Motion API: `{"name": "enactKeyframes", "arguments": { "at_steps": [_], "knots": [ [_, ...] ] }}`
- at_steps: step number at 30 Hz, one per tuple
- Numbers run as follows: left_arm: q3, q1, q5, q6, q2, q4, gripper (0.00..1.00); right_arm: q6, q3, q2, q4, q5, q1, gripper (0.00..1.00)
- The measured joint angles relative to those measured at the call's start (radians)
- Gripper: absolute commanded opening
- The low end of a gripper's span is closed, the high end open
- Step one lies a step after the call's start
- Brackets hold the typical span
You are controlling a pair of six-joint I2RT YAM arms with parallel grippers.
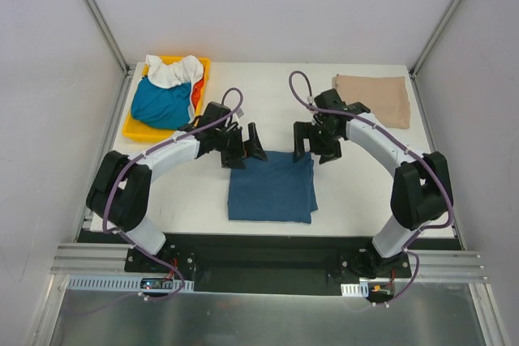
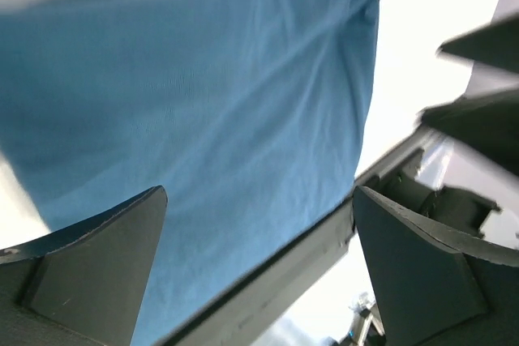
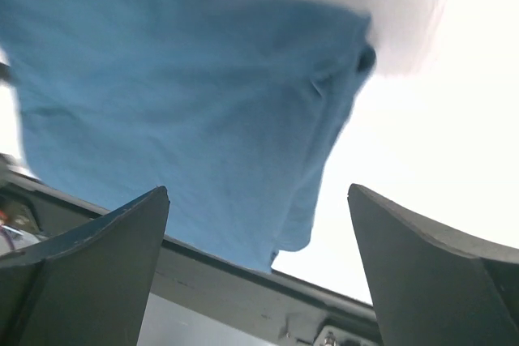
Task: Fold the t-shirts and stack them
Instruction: Fold the tshirt, then neatly place the folded tshirt to the corner
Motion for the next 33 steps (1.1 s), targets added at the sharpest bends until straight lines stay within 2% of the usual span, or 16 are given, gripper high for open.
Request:
{"name": "enactKeyframes", "arguments": {
  "at_steps": [6, 13, 19, 24, 28, 33],
  "knots": [
    [0.113, 0.006, -0.05, 0.034, 0.129, 0.005, 0.99, 0.05, -0.172, 0.0, 0.022, 0.015, 0.0, 0.96],
    [0.141, 0.019, -0.077, 0.036, 0.258, 0.011, 0.99, 0.094, -0.222, 0.018, 0.093, 0.001, 0.0, 0.99],
    [0.135, 0.019, -0.077, 0.032, 0.254, 0.022, 0.99, 0.105, -0.282, 0.06, 0.154, -0.048, 0.0, 0.91],
    [0.095, 0.019, -0.091, 0.032, 0.21, 0.034, 0.99, 0.109, -0.284, 0.065, 0.161, -0.066, -0.002, 0.78],
    [0.054, 0.019, -0.103, 0.032, 0.137, 0.01, 0.99, 0.129, -0.309, 0.06, 0.194, -0.099, -0.009, 0.72],
    [-0.008, 0.019, -0.131, 0.03, -0.055, -0.002, 0.99, 0.16, -0.33, 0.057, 0.234, -0.135, -0.006, 0.55]
  ]
}}
